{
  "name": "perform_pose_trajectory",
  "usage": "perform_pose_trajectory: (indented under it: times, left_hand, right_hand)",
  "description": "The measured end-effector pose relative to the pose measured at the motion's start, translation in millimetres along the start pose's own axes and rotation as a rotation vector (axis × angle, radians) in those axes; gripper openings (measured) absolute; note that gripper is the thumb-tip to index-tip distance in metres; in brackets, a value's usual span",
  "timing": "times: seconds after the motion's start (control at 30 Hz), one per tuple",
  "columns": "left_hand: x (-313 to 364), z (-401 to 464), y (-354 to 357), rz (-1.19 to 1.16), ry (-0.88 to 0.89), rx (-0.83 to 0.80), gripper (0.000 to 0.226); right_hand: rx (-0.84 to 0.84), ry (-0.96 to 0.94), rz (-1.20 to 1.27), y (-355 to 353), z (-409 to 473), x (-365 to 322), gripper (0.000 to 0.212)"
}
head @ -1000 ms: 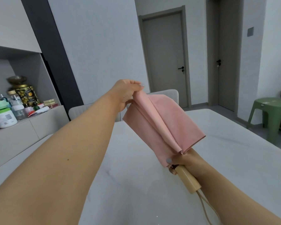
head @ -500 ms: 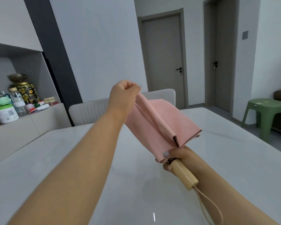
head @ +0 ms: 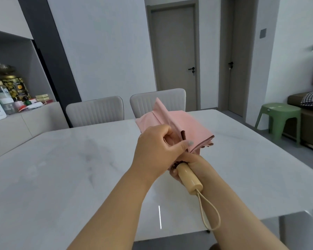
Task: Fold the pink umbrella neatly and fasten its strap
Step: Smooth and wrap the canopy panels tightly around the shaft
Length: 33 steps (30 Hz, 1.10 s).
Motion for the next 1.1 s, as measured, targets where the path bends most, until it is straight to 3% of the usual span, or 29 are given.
perform_pose_trajectory:
  times: [0.13,0.23,0.4,0.53,0.67,0.87,1.0,1.1]
  left_hand:
    - [6.8,2.0,0.2,0.202,0.159,0.082,0.036]
    - [7.7,4.4,-2.2,0.29,0.188,0.025,0.051]
    - [11.3,11.5,-10.1,0.269,0.002,-0.182,0.042]
    - [17.2,11.3,-10.6,0.193,-0.069,-0.242,0.04]
    - [12.5,3.0,-8.5,0.086,-0.105,-0.188,0.037]
    - [3.5,-6.7,-15.7,-0.143,-0.228,-0.198,0.018]
    - [1.0,10.9,-30.7,-0.354,-0.336,0.04,0.039]
    - [-5.7,38.5,-37.1,-0.302,-0.401,0.124,0.031]
  right_hand:
    - [0.01,-0.01,-0.03,4.4,-5.8,0.8,0.023]
    - [0.006,0.012,-0.027,3.7,-5.8,2.0,0.022]
    - [0.062,0.059,-0.04,-3.7,1.2,9.1,0.056]
    - [0.078,0.028,-0.068,-6.6,1.4,10.0,0.063]
    - [0.086,-0.012,-0.07,-9.9,0.5,5.3,0.049]
    - [0.164,-0.101,-0.205,-15.5,1.7,-6.7,0.049]
    - [0.219,-0.173,-0.345,-15.4,8.6,-9.8,0.064]
    - [0.23,-0.185,-0.436,-13.9,14.4,-8.4,0.065]
Point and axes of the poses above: each hand's wrist, its own z-axis towards the middle knuckle, its own y-axis out of the palm, x = y × z, the point moved 2 cm from there along z, towards the middle knuckle, and after that the axes turned 6 degrees about -z, right-handed, at the moved point
